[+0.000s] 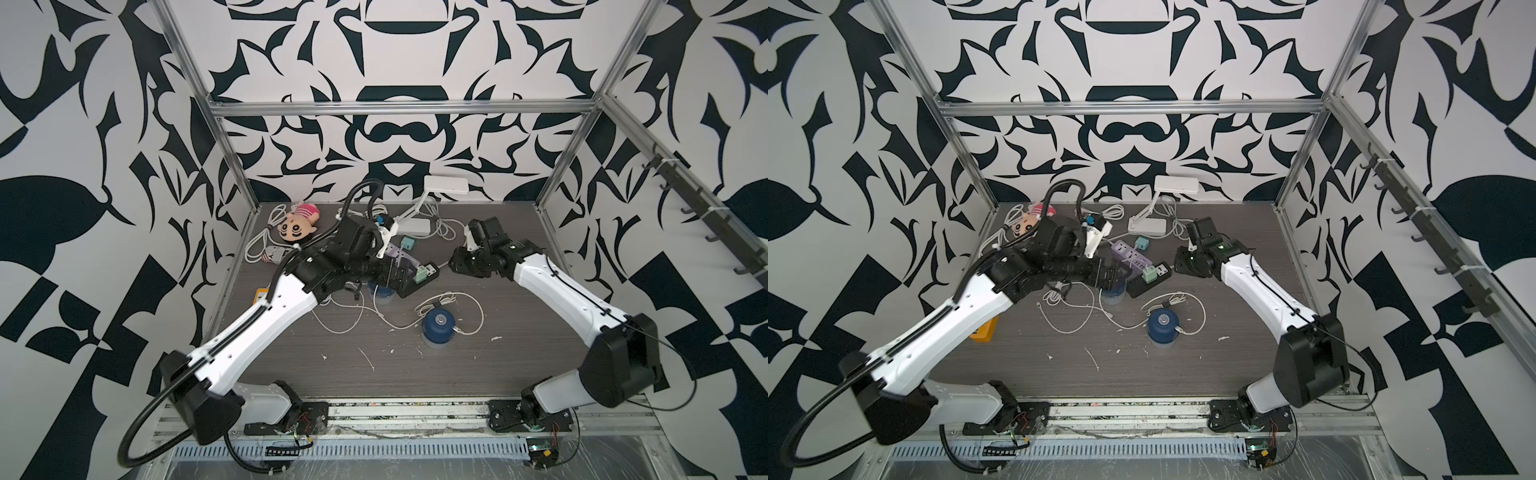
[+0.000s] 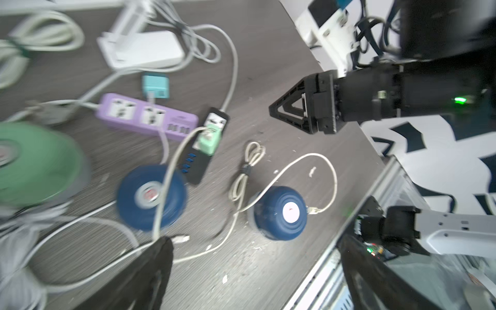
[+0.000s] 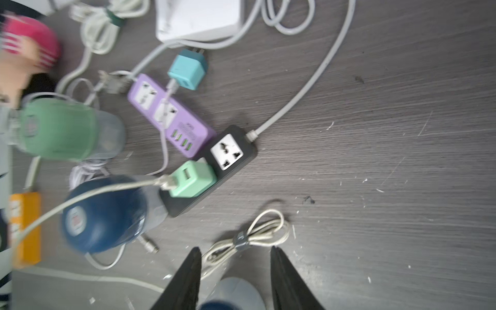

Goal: Charge the cordless meat grinders
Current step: Insert the plug into the socket, then move the socket to the center of the board.

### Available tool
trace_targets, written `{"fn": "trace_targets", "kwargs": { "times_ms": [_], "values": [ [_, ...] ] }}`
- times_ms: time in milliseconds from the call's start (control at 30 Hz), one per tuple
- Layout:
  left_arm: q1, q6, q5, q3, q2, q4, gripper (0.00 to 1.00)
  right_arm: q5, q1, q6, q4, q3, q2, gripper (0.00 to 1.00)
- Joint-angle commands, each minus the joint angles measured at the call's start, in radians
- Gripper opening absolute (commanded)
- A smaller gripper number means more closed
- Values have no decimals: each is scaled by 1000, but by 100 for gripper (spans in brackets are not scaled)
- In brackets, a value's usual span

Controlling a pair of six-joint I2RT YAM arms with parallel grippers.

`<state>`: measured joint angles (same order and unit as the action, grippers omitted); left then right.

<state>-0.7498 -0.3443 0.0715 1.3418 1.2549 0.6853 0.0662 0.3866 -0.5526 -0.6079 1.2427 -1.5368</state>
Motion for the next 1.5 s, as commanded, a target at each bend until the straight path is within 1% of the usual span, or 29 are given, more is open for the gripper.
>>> {"fn": "trace_targets", "kwargs": {
  "times_ms": [0, 67, 167, 267, 467, 767, 867, 1000, 1133, 1200, 1267, 1300, 1467],
  "values": [
    [6, -61, -154, -111, -85, 45, 100, -76, -6, -54, 28, 75, -93, 40],
    [6, -105, -181, -178, -136, 44, 99, -67, -23, -84, 28, 111, -176, 38],
    [6, -152, -191, -272, -204, 17, 99, -53, -47, -129, 50, 152, -272, 38],
    [6, -177, -192, -329, -250, 5, 100, -57, -58, -158, 62, 195, -347, 39],
    [6, -180, -185, -364, -275, 7, 100, -52, -63, -208, 81, 263, -457, 41],
    [6, -170, -173, -389, -279, 3, 99, -43, -63, -263, 122, 285, -531, 42],
    [6, -167, -172, -391, -282, 2, 100, -47, -64, -276, 129, 277, -549, 41],
    [6, -170, -177, -403, -287, -12, 100, -62, -63, -298, 169, 232, -544, 34],
    [6, -195, -166, -388, -275, 0, 100, -69, -89, -306, 211, 181, -521, 17],
    [6, -205, -166, -387, -278, 5, 100, -55, -123, -309, 233, 156, -509, 12],
    [6, -221, -171, -401, -294, -6, 100, -38, -168, -304, 232, 153, -506, 2],
    [6, -227, -171, -411, -301, -16, 100, -32, -186, -294, 224, 156, -506, 0],
    [6, -242, -162, -434, -299, -27, 97, -39, -291, -221, 159, 184, -499, 0]
  ]
}}
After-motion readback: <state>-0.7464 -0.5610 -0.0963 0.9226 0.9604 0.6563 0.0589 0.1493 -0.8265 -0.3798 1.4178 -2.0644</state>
